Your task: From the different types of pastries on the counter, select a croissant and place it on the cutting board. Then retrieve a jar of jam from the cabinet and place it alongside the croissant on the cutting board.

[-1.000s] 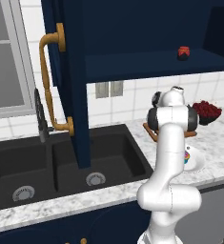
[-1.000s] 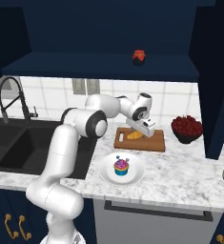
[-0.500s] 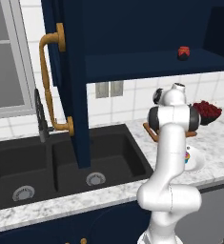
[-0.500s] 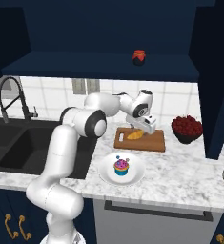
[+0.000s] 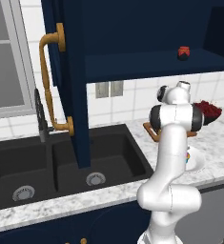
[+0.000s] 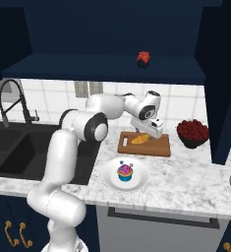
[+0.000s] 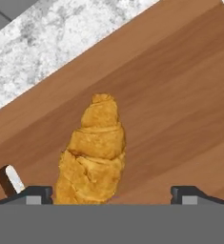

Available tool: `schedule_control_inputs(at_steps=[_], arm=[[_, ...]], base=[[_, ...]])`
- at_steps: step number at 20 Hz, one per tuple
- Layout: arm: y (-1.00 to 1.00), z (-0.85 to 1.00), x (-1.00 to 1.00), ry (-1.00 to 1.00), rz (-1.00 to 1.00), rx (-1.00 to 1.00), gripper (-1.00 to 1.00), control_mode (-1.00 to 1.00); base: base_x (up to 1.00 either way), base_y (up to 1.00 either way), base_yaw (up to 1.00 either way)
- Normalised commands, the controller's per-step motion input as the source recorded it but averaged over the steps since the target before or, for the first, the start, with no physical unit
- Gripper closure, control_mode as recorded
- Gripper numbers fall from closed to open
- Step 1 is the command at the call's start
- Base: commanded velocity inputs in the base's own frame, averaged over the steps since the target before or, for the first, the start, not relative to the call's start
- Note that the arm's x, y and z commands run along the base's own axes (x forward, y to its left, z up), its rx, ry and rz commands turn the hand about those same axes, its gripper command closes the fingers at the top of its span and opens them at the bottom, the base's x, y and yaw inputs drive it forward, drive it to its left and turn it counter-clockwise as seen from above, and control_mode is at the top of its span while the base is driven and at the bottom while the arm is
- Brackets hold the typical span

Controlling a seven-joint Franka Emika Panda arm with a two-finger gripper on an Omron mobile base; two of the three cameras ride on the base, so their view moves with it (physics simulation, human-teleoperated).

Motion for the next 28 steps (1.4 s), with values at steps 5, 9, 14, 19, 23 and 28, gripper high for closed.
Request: schedule_control_inputs(at_steps=[5,9,14,19,23,28], arm=[[-0.02,0.29,-0.99,-0.16,0.0,0.0,-1.0,-1.0],[0.05,0.03,-0.28,-0.02,0.0,-0.01,-1.0,-1.0],[0.25,0.37,-1.0,-0.18,0.07,-0.12,-1.0,-1.0],[0.1,0.6,-1.0,-0.26,0.13,-0.15,-1.0,-1.0],[0.02,0.74,-1.0,-0.4,0.21,-0.16,-1.0,-1.0],[0.14,0.87,-1.0,-0.35,0.09,-0.19,-1.0,-1.0]], base=[[0.0,0.0,0.0],[0.0,0.0,0.0],[0.0,0.0,0.0],[0.0,0.0,0.0],[0.0,0.0,0.0],[0.0,0.0,0.0]])
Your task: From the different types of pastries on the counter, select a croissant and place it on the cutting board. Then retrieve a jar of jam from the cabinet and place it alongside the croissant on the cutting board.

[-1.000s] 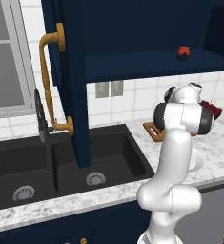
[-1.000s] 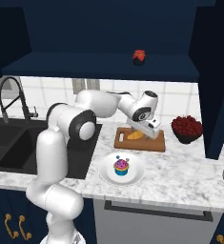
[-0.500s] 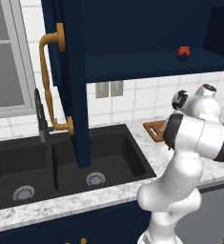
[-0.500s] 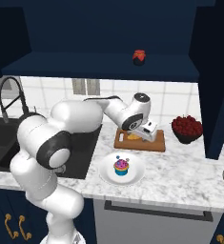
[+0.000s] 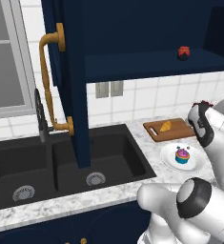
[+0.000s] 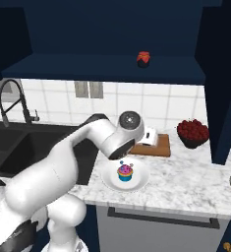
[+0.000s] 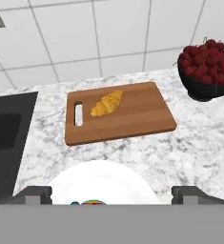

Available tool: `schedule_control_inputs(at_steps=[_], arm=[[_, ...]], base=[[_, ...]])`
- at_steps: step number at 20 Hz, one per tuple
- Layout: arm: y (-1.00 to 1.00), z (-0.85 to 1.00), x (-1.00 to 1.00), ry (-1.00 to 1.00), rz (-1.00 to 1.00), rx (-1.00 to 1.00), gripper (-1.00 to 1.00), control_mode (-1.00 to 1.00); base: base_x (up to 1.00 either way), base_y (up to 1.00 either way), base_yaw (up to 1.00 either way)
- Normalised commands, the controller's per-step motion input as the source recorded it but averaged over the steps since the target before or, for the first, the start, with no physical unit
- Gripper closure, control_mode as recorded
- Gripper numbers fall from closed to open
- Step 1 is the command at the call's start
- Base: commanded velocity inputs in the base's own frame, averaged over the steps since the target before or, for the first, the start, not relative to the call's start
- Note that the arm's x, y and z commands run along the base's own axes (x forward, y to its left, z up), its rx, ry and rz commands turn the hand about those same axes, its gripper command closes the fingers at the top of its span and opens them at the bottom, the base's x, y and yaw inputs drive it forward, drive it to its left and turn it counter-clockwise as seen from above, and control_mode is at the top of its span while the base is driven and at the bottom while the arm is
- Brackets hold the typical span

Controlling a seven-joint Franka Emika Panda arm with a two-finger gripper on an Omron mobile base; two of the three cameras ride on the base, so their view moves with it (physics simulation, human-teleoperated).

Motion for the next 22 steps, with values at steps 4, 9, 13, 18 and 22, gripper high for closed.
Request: schedule_control_inputs(at_steps=[4,9,13,18,22], arm=[[0.35,0.73,-0.51,0.0,-0.18,-0.14,-1.0,-1.0],[0.2,0.32,-0.2,-0.01,-0.2,-0.07,-1.0,-1.0],[0.12,0.07,-0.17,-0.38,0.04,-0.01,-1.0,-1.0],[0.13,0.52,-0.27,-0.88,0.19,-0.02,-1.0,-1.0],[0.25,0.71,-0.17,-0.86,0.06,-0.14,-1.0,-1.0]], base=[[0.0,0.0,0.0],[0.0,0.0,0.0],[0.0,0.0,0.0],[0.0,0.0,0.0],[0.0,0.0,0.0]])
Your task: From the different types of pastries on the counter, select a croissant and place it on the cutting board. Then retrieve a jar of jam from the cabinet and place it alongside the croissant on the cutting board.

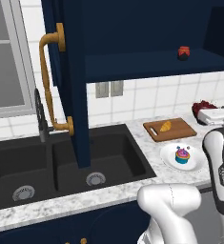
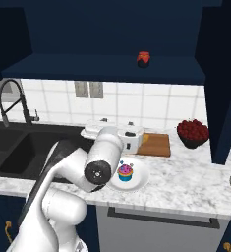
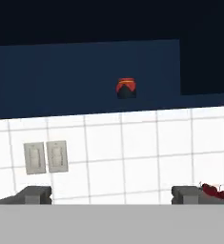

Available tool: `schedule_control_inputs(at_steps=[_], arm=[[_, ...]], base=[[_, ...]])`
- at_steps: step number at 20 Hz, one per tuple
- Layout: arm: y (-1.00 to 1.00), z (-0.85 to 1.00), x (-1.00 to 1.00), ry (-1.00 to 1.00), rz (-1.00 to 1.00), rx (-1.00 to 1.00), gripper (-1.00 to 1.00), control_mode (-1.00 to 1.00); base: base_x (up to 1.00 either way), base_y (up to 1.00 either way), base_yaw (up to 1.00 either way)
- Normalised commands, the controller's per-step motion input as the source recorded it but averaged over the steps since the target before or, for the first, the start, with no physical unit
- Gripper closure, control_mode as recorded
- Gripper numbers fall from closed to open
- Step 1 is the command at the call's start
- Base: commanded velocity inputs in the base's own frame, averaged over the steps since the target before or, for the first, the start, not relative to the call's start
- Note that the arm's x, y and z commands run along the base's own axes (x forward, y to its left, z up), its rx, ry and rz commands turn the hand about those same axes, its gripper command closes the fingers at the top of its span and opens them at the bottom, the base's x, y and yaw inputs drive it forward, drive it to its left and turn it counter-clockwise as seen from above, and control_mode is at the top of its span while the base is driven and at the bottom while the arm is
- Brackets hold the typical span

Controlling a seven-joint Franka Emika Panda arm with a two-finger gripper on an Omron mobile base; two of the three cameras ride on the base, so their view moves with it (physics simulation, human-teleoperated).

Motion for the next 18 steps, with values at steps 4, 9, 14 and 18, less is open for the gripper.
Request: schedule_control_inputs(at_steps=[4,9,14,18], arm=[[0.35,0.82,0.01,-0.4,0.0,-0.12,-1.0,-1.0],[0.34,0.94,0.08,-0.25,0.0,-0.13,-1.0,-1.0],[0.09,0.34,0.05,0.01,-0.02,-0.03,-1.0,-1.0],[0.0,0.8,0.0,0.34,-0.34,0.0,-1.0,-1.0]], base=[[0.0,0.0,0.0],[0.0,0.0,0.0],[0.0,0.0,0.0],[0.0,0.0,0.0]])
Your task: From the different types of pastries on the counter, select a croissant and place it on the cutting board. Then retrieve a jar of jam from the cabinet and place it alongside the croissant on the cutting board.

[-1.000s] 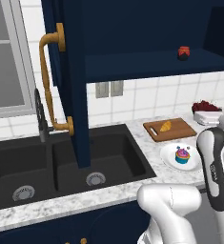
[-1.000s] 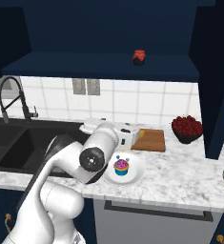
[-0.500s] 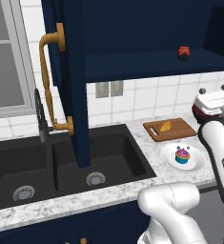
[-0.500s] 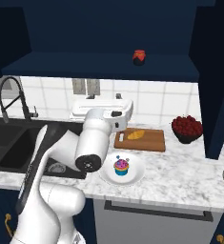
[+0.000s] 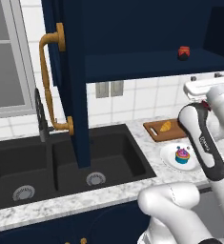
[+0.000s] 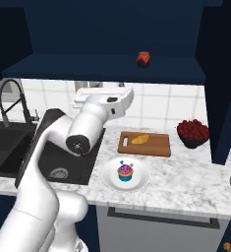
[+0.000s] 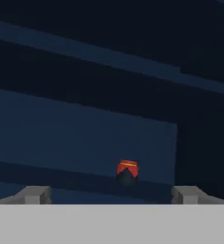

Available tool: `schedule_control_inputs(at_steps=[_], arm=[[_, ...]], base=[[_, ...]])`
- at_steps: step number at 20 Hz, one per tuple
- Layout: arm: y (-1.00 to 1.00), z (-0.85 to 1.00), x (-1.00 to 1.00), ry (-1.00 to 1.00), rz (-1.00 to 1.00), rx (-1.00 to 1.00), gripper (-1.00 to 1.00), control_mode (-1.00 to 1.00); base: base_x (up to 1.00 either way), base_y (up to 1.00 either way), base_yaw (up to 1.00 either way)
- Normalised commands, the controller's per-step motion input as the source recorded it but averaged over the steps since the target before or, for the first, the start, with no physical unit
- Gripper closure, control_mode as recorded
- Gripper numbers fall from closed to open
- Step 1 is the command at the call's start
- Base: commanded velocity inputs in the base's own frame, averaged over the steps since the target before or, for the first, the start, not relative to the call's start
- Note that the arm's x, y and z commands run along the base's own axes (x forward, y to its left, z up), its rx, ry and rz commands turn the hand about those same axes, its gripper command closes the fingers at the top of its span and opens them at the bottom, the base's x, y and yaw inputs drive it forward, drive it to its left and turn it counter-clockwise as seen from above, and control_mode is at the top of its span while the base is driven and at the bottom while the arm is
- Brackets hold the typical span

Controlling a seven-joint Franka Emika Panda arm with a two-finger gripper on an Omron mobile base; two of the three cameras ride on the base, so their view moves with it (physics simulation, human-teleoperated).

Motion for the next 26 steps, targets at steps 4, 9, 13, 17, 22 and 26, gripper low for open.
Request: schedule_control_inputs(at_steps=[4,9,13,17,22,26], arm=[[0.07,0.96,0.0,0.47,-0.43,-0.02,-1.0,-1.0],[0.02,0.5,0.0,0.27,-0.26,-0.01,-1.0,-1.0],[0.0,0.1,0.15,-0.04,0.0,0.19,-1.0,-1.0],[-0.08,0.16,0.14,-0.06,-0.01,0.2,-1.0,-1.0],[-0.1,0.13,0.41,0.18,0.05,0.06,-1.0,-1.0],[0.0,0.04,0.29,0.01,0.06,0.04,-1.0,-1.0]], base=[[0.0,0.0,0.0],[0.0,0.0,0.0],[0.0,0.0,0.0],[0.0,0.0,0.0],[0.0,0.0,0.0],[0.0,0.0,0.0]])
